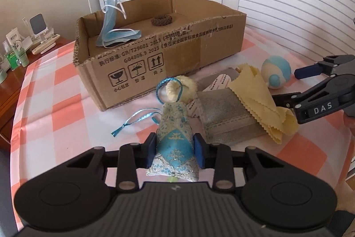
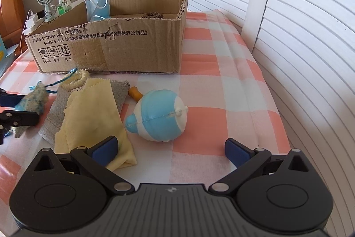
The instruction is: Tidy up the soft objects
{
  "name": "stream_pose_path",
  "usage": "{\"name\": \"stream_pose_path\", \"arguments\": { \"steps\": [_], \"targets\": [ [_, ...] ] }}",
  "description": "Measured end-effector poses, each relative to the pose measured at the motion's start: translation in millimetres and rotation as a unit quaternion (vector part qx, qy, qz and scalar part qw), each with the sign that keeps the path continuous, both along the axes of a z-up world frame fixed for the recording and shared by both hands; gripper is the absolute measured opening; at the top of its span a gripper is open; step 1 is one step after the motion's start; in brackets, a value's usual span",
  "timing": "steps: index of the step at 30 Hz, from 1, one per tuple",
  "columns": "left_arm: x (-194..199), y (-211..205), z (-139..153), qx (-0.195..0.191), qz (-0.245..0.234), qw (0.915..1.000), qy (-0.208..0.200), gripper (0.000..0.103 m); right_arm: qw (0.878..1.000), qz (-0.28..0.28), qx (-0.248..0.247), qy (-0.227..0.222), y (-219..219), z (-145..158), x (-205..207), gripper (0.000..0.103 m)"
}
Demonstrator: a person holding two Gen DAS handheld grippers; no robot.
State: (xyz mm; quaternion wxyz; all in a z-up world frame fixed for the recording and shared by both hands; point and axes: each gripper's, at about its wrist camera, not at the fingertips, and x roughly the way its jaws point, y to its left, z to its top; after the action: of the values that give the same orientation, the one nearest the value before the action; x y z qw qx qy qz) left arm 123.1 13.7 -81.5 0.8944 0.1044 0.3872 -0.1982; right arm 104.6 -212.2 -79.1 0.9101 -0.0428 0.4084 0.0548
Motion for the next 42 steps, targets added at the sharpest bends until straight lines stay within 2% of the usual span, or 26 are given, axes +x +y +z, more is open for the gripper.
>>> {"name": "stream_pose_path", "arguments": {
  "steps": [6,9,12,15,19,21,23,27,32,36,39,42],
  "targets": [
    [-13.0,32.1,7.7,-0.019,0.059,0.9978,0.023,0.039,1.0,-0.008,-0.001,-0.002,1.1,0.7,-1.3,0.103],
    [-16.3,38.7,6.3,-0.014,0.069,0.9971,0.028,0.049,1.0,-0.01,-0.001,-0.004,1.4,0.6,-2.2,0.103],
    [-20.0,43.9,14.6,-0.022,0.069,0.997,0.027,0.067,1.0,-0.012,-0.001,-0.002,1.2,0.8,-1.6,0.103],
    [-28.3,50.4,31.9,-0.017,0.066,0.9976,0.009,0.072,1.0,-0.015,-0.001,0.001,1.6,1.1,-0.8,0.103],
    [-41.3,58.5,53.4,0.006,0.077,0.9969,-0.016,0.086,1.0,-0.022,-0.001,-0.004,2.2,0.5,-2.4,0.103],
    [-46.5,61.5,58.9,0.007,0.078,0.9966,-0.028,0.088,1.0,-0.024,-0.001,-0.008,2.2,-0.3,-3.9,0.103],
    [-47.7,62.7,56.6,0.005,0.087,0.9957,-0.032,0.088,1.0,-0.025,-0.003,-0.015,2.8,-1.2,-6.4,0.103],
    [-43.2,56.7,33.4,-0.019,0.095,0.9953,-0.01,0.088,0.999,-0.024,-0.005,-0.02,2.8,-1.3,-9.6,0.103],
    [-35.7,39.1,6.8,0.001,0.088,0.9961,-0.003,0.081,1.0,-0.024,-0.002,-0.02,0.1,-0.9,-10.7,0.103],
    [-28.2,36.4,-5.4,0.0,0.093,0.9957,0.007,0.065,0.999,-0.019,-0.001,-0.027,-1.1,-2.4,-12.4,0.103],
    [-26.4,39.1,-9.5,-0.02,0.104,0.9943,0.011,0.064,0.999,-0.014,-0.001,-0.032,-1.5,-3.1,-12.9,0.103],
    [-26.0,38.8,-10.3,-0.024,0.114,0.9932,0.005,0.064,0.999,-0.008,0.0,-0.035,-1.6,-3.6,-11.2,0.103]
  ]
}}
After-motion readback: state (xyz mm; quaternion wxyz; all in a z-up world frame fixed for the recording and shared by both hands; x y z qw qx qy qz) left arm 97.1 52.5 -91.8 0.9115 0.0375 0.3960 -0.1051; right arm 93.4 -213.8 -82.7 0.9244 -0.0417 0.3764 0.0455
